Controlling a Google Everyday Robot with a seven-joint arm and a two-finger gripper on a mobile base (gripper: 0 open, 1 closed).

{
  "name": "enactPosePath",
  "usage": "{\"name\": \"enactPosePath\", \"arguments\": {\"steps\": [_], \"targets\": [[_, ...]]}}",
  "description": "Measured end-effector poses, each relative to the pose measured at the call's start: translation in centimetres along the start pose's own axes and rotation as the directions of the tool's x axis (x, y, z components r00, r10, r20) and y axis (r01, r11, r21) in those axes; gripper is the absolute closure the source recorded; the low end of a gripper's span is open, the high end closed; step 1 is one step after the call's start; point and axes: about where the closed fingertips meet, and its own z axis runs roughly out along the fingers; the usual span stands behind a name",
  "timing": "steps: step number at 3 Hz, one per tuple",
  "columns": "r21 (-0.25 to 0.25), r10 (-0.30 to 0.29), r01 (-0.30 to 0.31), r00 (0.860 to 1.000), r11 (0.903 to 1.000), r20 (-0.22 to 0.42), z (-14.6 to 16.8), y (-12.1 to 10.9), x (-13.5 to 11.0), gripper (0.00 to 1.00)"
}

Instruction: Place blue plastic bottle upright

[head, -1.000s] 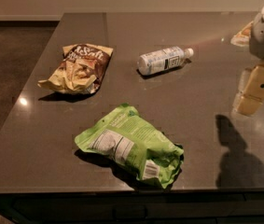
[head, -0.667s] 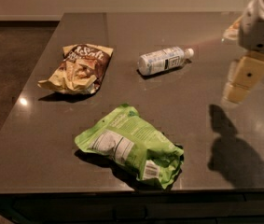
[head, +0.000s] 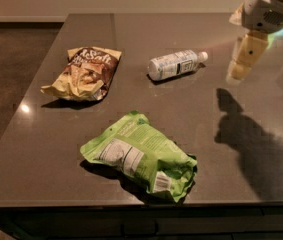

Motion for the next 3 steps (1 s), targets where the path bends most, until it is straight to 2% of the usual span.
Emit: {"name": "enactPosePath", "arguments": {"steps": [1,3], "targets": [[-0.008,-0.024,0.024,0.999,0.9997,0.041,1.5,-2.7,-1.5,0.0],[-0.057,-0.085,0.091,0.991,0.9942,0.101,5.5,-5.3,-5.9,0.0]]}}
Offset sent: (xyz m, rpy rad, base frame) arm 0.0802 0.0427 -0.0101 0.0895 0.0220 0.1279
